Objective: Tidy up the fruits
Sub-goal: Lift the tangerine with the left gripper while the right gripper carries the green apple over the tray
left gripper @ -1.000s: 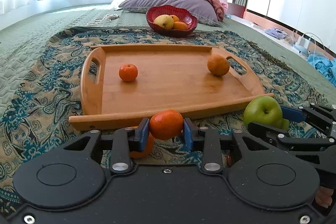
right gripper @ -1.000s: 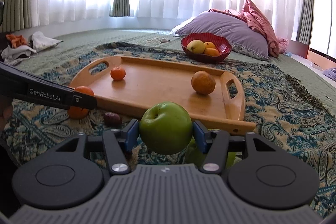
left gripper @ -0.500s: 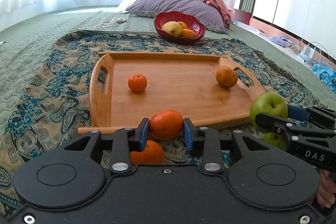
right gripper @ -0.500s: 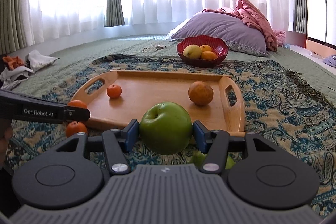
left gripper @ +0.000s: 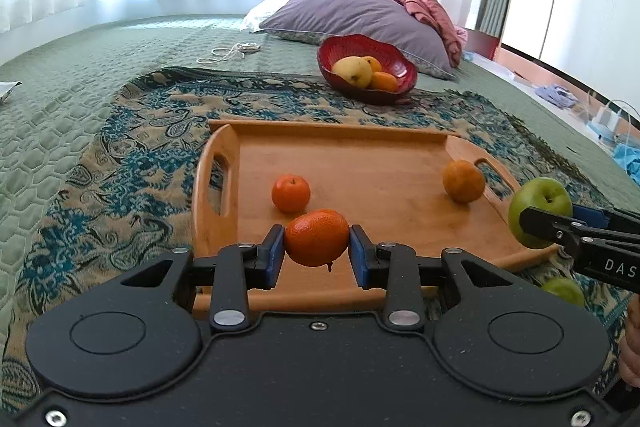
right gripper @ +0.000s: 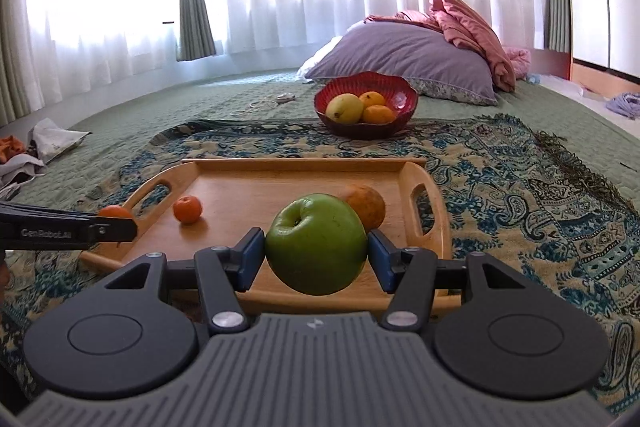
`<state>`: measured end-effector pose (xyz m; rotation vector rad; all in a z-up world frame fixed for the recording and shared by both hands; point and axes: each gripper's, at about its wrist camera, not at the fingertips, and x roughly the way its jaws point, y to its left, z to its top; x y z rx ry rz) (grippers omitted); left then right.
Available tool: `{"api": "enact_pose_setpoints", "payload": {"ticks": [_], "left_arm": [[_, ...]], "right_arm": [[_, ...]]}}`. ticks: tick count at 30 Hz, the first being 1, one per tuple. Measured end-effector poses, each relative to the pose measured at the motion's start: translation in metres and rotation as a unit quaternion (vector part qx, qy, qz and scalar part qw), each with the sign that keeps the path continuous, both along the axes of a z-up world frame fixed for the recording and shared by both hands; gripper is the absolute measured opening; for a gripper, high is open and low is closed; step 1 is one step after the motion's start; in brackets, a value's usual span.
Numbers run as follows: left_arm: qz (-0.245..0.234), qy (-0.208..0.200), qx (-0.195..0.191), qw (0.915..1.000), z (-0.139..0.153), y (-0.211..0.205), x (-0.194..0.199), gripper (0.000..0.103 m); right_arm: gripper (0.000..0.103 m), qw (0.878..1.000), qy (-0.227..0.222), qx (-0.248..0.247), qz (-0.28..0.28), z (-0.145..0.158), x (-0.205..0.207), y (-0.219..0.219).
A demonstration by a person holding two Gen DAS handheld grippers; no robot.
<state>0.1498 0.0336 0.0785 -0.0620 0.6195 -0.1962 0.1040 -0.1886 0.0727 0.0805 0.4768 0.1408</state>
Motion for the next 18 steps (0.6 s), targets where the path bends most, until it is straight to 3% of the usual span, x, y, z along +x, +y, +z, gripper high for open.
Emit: {"api": "enact_pose_setpoints", "payload": {"ticks": [18], "left_arm": [[0.025, 0.031, 0.005, 0.9992, -0.019, 0.005, 0.049, 0.032]], "right_arm": [[0.060, 0.997, 0.061, 0.016, -0.038, -0.016, 0.060, -0.016]]}}
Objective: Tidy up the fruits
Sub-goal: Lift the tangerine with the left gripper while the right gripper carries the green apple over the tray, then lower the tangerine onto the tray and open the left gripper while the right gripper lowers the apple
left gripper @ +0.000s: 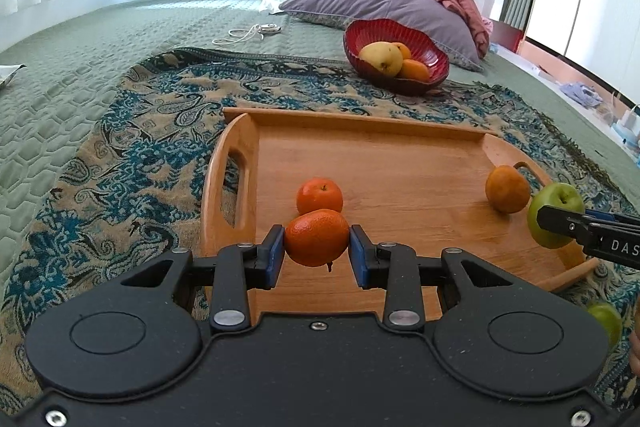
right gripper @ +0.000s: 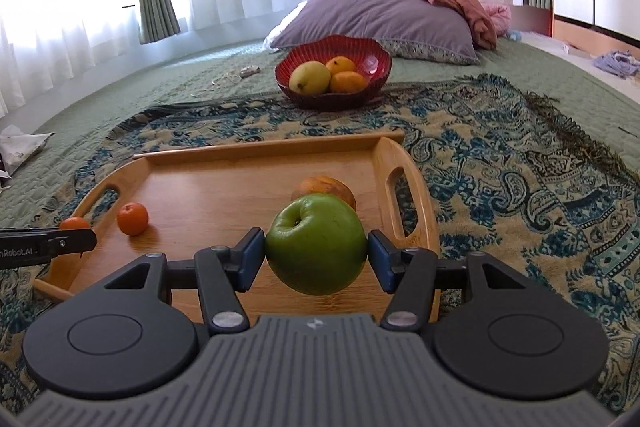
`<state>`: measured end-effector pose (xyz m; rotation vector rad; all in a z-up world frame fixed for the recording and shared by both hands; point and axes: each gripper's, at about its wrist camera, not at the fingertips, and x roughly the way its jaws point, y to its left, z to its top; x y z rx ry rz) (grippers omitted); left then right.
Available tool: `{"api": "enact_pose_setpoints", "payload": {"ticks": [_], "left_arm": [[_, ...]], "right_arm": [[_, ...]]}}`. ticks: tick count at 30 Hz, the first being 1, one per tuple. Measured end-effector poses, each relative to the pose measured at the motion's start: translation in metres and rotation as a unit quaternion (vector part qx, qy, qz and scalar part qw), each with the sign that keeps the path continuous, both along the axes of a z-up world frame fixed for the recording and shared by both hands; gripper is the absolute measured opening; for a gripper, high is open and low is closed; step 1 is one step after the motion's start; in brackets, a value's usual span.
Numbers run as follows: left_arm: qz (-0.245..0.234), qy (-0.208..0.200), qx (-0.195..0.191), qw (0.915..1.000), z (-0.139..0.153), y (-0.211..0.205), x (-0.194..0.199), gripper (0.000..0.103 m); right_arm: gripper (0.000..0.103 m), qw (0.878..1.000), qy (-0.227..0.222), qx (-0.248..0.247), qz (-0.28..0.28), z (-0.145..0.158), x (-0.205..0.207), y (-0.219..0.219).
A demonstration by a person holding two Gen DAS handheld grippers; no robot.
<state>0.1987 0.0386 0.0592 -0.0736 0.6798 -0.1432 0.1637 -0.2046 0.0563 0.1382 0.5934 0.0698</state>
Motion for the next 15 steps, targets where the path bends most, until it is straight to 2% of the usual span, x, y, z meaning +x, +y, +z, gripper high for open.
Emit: {"api": "enact_pose_setpoints", "payload": {"ticks": [15], "left_arm": [[0.014, 0.013, 0.007, 0.9998, -0.011, 0.005, 0.024, 0.032]], "right_arm": [[0.060, 1.000, 0.019, -0.004, -0.002, -0.007, 0.021, 0.002]]}}
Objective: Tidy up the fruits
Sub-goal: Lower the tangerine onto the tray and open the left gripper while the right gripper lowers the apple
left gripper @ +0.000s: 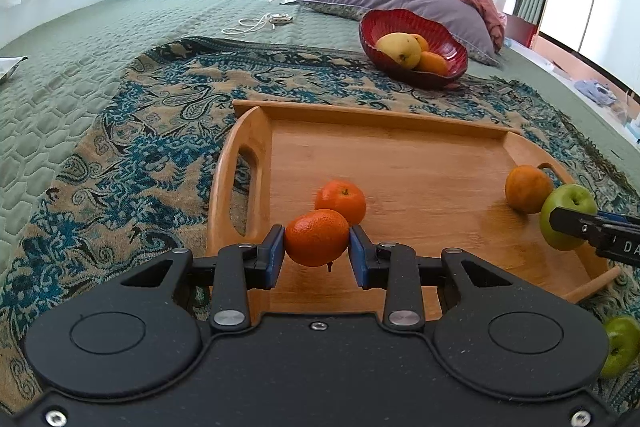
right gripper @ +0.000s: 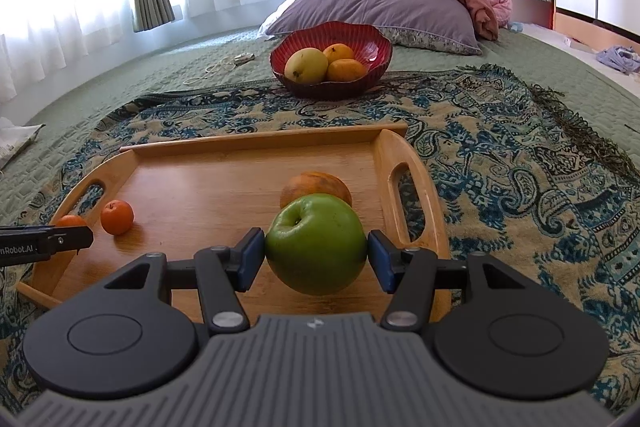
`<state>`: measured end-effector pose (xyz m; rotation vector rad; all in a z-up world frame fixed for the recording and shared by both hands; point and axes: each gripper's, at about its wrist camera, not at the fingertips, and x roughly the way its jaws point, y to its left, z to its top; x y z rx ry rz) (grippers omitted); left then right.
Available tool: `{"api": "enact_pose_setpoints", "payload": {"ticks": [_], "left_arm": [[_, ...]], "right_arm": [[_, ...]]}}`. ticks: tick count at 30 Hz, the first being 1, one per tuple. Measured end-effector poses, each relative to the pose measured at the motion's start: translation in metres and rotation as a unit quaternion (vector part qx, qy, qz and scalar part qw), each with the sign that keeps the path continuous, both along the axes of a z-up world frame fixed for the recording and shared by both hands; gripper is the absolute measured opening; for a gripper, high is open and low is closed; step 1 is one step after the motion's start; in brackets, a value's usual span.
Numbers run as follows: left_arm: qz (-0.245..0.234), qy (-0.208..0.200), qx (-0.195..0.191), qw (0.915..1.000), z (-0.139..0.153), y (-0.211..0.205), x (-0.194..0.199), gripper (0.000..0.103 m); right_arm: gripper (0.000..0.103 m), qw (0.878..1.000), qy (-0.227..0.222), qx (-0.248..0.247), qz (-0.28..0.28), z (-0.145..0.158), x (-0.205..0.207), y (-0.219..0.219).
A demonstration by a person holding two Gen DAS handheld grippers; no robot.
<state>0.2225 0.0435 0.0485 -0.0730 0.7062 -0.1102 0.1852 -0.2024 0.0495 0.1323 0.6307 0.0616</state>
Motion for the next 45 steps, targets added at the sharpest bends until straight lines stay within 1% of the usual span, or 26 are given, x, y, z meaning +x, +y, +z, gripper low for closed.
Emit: {"api": "enact_pose_setpoints", "payload": {"ticks": [11, 23, 31, 45], "left_arm": [[-0.003, 0.001, 0.000, 1.0000, -0.004, -0.001, 0.005, 0.032], [-0.001, 0.005, 0.003, 1.0000, -0.008, -0.001, 0.005, 0.032], [0.000, 0.008, 0.008, 0.9999, -0.011, -0.001, 0.007, 0.032], [0.001, 0.008, 0.011, 0.9999, -0.014, 0.001, 0.007, 0.032]], "right_arm": [[0.060, 1.000, 0.008, 0.017, 0.001, -0.003, 0.007, 0.000], [0.060, 1.000, 0.019, 0.021, -0.002, -0.005, 0.011, 0.001], [0.060, 1.000, 0.022, 0.011, 0.001, -0.006, 0.013, 0.005], [0.060, 1.000, 0.022, 0.012, 0.001, -0.006, 0.012, 0.006]]}}
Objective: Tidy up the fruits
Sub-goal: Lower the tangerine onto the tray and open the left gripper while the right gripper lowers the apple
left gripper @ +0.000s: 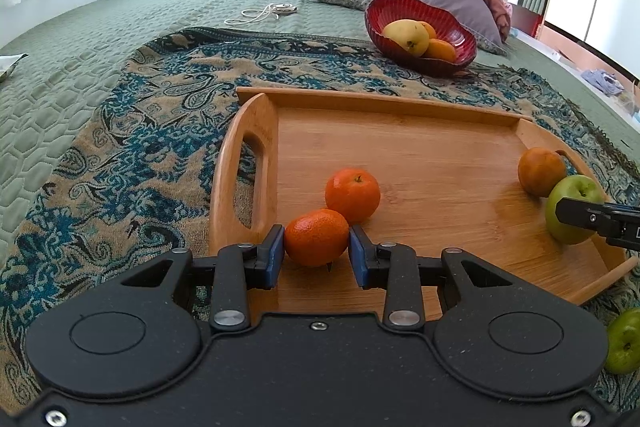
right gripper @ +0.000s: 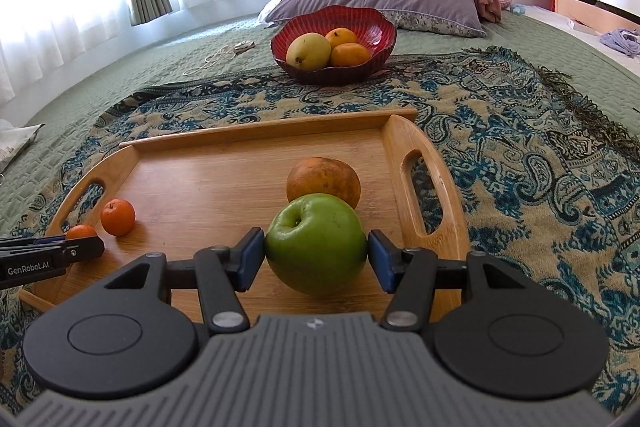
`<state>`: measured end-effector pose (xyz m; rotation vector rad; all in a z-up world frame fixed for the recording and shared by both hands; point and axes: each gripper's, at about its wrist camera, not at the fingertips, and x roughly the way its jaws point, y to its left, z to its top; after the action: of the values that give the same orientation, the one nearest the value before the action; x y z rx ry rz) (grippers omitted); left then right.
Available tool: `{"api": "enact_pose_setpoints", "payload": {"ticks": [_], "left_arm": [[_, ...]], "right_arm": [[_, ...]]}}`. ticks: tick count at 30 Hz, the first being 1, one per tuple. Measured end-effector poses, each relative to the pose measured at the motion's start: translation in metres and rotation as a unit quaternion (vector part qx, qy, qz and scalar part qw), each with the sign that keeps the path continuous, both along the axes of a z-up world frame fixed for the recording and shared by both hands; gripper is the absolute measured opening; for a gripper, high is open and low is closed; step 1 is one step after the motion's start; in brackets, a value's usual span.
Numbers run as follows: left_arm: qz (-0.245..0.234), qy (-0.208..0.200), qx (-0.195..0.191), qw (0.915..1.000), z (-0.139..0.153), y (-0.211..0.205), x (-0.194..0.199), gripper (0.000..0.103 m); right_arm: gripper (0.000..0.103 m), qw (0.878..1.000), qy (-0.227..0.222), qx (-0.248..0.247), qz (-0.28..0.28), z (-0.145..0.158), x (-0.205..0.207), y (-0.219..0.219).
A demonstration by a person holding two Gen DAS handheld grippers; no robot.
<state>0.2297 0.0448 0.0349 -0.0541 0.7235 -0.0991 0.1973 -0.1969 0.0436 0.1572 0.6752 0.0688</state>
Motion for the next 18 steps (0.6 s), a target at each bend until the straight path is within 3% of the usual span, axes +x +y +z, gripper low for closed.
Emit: {"api": "enact_pose_setpoints", "payload": {"ticks": [12, 18], "left_arm": [[-0.008, 0.001, 0.006, 0.9999, 0.0000, -0.0013, -0.0008, 0.035], [-0.013, -0.003, 0.011, 0.9999, 0.0057, -0.0018, -0.0045, 0.044]], "right_arm": [[0.062, 1.000, 0.002, -0.003, 0.002, -0.0002, -0.0019, 0.0000], [0.062, 1.000, 0.005, -0.006, 0.004, -0.0001, -0.0042, -0.0001]]}}
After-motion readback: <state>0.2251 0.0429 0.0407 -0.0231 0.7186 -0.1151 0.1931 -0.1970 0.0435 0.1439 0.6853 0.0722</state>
